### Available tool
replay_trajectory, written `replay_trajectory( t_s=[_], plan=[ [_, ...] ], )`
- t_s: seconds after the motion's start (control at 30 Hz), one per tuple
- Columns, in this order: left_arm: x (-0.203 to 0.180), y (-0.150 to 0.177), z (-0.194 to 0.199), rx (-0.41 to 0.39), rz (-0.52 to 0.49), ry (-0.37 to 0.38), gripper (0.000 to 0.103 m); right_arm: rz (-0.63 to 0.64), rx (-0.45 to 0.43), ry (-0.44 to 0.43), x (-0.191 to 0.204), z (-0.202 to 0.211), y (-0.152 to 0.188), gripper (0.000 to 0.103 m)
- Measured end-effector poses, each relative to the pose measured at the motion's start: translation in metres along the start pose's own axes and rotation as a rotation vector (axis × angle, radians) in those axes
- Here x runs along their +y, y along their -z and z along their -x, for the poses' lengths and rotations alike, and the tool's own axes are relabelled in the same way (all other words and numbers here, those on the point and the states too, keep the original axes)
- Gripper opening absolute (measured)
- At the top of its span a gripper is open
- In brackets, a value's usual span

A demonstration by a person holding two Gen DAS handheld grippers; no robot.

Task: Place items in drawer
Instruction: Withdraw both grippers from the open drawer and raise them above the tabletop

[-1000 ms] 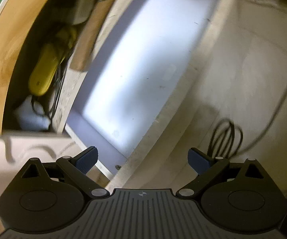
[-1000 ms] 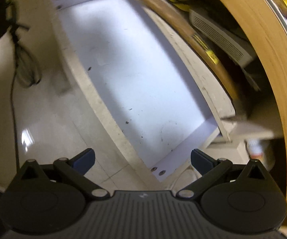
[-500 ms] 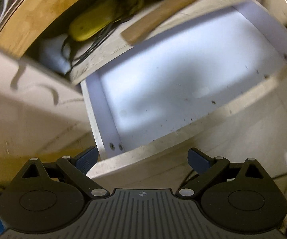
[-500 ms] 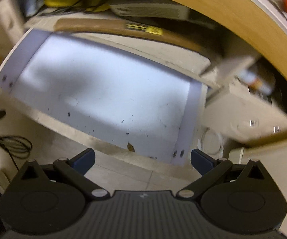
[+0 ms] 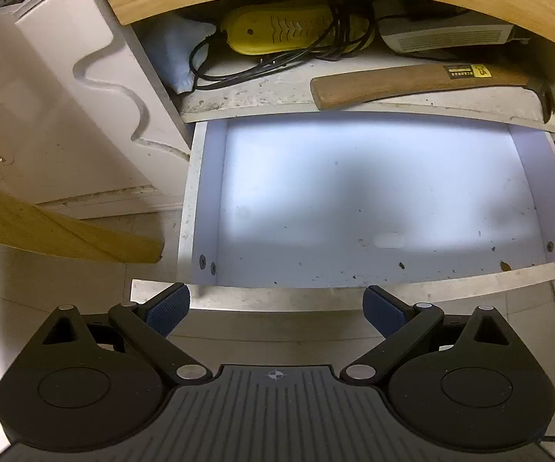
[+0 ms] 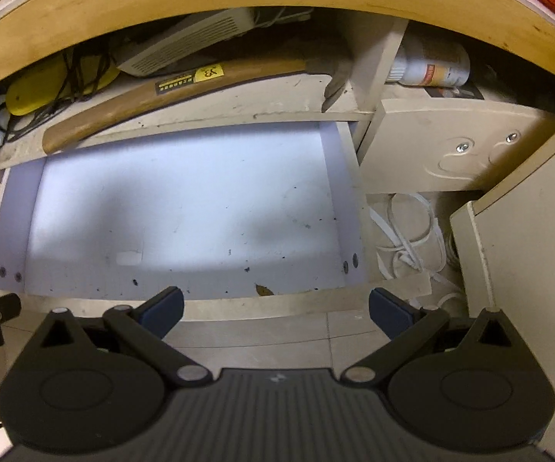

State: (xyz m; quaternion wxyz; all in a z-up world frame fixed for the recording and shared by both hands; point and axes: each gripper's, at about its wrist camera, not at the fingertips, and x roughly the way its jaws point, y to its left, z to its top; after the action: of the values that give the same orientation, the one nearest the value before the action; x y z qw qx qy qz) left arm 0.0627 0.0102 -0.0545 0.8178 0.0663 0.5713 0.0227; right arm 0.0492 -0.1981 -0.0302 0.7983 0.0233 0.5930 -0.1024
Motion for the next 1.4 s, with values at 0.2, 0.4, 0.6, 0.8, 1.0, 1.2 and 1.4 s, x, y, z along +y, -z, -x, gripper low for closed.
replay_trajectory(
  t_s=[0.2, 0.4, 0.6, 0.8, 1.0, 1.2, 1.4],
  plan=[
    [0.002, -0.001, -0.003, 0.004, 0.023, 0.015, 0.099, -0.010, 0.012, 0.001, -0.001, -0.002, 0.001, 0.103],
    [0.003, -0.001, -0.002, 0.002, 0.034, 0.025, 0.099, 0.008, 0.007, 0.004, 0.002, -0.002, 0.002, 0.103],
    [0.002, -0.001, -0.001, -0.005, 0.040, 0.045, 0.099, 0.007, 0.001, -0.002, 0.002, -0.002, 0.002, 0.103],
    [0.001, -0.002, 0.009, -0.082, 0.045, 0.064, 0.099, 0.022, -0.071, -0.010, 0.006, 0.008, 0.001, 0.103],
    [0.000, -0.004, 0.031, -0.246, 0.041, 0.071, 0.099, 0.007, -0.240, -0.049, 0.005, 0.031, -0.002, 0.103],
    [0.003, -0.010, 0.055, -0.411, 0.063, 0.083, 0.099, -0.001, -0.419, -0.065, 0.005, 0.054, -0.004, 0.103],
    [0.000, -0.015, 0.079, -0.578, 0.059, 0.079, 0.099, 0.019, -0.589, -0.068, 0.007, 0.076, -0.006, 0.103]
  ],
)
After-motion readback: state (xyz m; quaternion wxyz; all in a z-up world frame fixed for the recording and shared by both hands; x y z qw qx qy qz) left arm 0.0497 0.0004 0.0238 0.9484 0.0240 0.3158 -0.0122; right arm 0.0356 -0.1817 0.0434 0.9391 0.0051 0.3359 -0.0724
